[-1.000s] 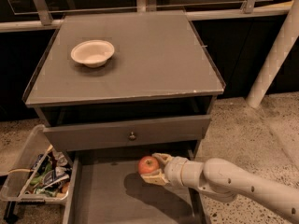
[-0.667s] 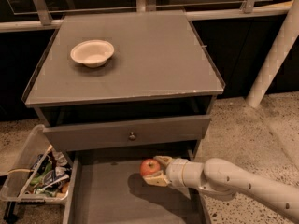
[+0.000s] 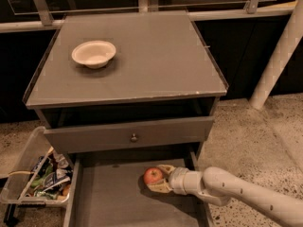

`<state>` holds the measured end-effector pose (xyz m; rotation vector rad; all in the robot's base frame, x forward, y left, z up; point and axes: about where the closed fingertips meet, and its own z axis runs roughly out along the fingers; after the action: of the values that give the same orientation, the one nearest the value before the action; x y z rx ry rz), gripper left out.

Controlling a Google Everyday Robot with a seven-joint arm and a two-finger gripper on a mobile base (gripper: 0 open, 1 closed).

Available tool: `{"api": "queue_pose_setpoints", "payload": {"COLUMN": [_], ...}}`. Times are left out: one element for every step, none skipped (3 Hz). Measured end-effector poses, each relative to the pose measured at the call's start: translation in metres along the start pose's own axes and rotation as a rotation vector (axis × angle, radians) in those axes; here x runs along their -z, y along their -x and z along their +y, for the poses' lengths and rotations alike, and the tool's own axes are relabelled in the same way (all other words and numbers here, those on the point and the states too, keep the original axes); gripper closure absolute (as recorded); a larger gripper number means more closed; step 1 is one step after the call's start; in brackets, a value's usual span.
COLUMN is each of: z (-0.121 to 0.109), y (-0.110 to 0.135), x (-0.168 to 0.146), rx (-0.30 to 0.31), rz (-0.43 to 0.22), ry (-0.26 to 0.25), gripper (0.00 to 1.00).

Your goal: Place apple into middle drawer

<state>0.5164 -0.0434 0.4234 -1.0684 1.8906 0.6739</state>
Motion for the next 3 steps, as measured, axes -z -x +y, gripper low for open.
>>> {"api": "queue_pose_setpoints", "payload": {"z": [-0.0011, 0.0011, 0.0011], "y": [-0.0325, -0.0358, -0.0358], "x": [-0.0214, -0.0242, -0.0242], "rx": [0.032, 0.03, 0.03], "rz": [0.003, 0.001, 0.001], "ry": [0.003, 0.007, 0.007], "gripper": [1.0, 0.82, 0.59]}}
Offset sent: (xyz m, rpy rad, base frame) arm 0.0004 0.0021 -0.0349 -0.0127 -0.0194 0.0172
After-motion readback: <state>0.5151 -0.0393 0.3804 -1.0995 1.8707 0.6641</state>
